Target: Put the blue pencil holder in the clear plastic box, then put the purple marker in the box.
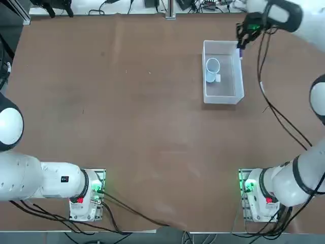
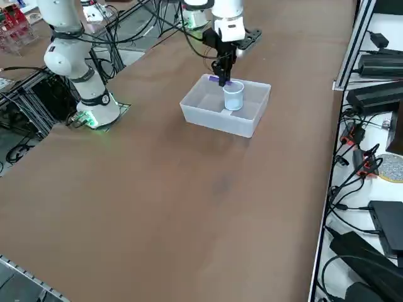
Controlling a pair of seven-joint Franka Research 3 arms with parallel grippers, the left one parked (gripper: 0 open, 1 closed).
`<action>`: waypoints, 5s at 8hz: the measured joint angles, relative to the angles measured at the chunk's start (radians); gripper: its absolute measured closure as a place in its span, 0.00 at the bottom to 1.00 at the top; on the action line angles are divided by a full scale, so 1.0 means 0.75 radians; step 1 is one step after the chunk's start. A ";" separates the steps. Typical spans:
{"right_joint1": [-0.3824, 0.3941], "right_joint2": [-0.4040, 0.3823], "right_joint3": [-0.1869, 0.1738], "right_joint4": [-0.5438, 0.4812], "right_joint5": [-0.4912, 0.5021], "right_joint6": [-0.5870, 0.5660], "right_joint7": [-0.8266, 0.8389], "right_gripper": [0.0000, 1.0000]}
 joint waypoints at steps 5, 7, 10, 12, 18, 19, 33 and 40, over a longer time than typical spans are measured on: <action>0.094 0.162 -0.003 -0.116 -0.003 0.194 0.012 0.85; 0.103 0.162 -0.003 -0.174 -0.008 0.236 -0.028 0.85; 0.104 0.158 -0.013 -0.268 -0.008 0.394 -0.100 0.85; 0.102 0.161 -0.018 -0.326 -0.008 0.470 -0.114 0.85; 0.104 0.233 -0.018 -0.335 -0.008 0.529 -0.118 0.90; 0.104 0.249 -0.018 -0.335 -0.008 0.545 -0.118 0.98; 0.094 0.061 -0.217 0.290 -0.009 -0.321 -0.122 0.01; -0.052 -0.236 -0.240 0.382 -0.013 -0.504 -0.404 0.01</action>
